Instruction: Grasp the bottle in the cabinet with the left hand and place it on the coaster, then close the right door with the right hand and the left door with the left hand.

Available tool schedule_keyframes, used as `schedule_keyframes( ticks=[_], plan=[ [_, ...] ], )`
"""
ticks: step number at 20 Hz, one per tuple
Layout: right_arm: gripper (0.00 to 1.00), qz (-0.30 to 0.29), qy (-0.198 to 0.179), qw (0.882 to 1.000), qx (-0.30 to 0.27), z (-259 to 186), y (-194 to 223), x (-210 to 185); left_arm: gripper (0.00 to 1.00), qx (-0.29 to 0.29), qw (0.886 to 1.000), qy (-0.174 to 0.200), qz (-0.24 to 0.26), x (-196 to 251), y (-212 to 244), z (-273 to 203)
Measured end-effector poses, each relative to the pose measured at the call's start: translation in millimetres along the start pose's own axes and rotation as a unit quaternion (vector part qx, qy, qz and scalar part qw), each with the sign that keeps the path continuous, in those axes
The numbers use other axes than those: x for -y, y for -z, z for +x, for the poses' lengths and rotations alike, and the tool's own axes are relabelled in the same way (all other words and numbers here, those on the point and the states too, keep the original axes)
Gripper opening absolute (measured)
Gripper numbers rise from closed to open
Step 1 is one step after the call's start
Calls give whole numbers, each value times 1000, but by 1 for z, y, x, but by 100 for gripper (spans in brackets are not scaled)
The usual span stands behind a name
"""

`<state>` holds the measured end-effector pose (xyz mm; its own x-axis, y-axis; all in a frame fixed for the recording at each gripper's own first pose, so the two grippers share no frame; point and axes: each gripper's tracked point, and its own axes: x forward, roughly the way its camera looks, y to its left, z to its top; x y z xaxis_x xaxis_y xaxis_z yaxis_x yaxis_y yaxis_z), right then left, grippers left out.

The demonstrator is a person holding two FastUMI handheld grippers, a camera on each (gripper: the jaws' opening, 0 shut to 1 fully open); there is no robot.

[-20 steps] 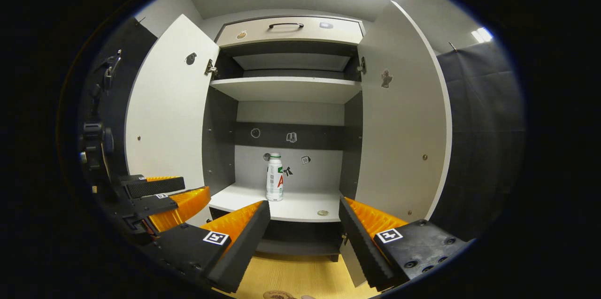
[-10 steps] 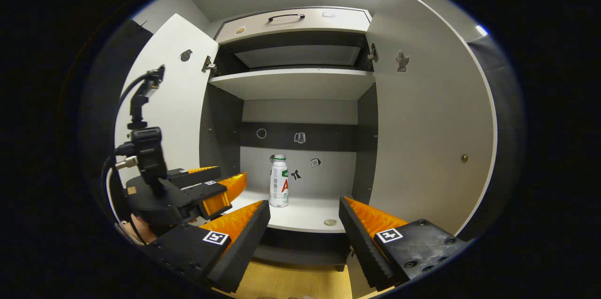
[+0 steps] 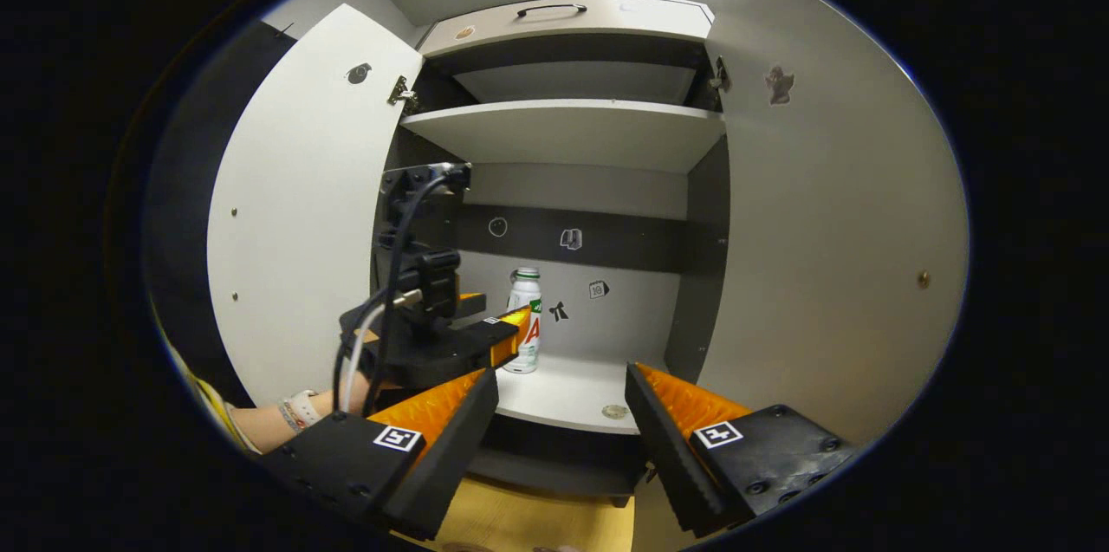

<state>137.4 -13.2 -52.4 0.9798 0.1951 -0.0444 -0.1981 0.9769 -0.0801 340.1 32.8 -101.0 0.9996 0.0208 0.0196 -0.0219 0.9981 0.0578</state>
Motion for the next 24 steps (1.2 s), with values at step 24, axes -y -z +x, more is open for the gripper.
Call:
schedule_keyframes(
  ticks=[24],
  plan=[
    [98, -4, -6, 1000, -8, 28, 9, 8, 80, -13, 1000, 8, 14, -10, 26, 73]
  ],
)
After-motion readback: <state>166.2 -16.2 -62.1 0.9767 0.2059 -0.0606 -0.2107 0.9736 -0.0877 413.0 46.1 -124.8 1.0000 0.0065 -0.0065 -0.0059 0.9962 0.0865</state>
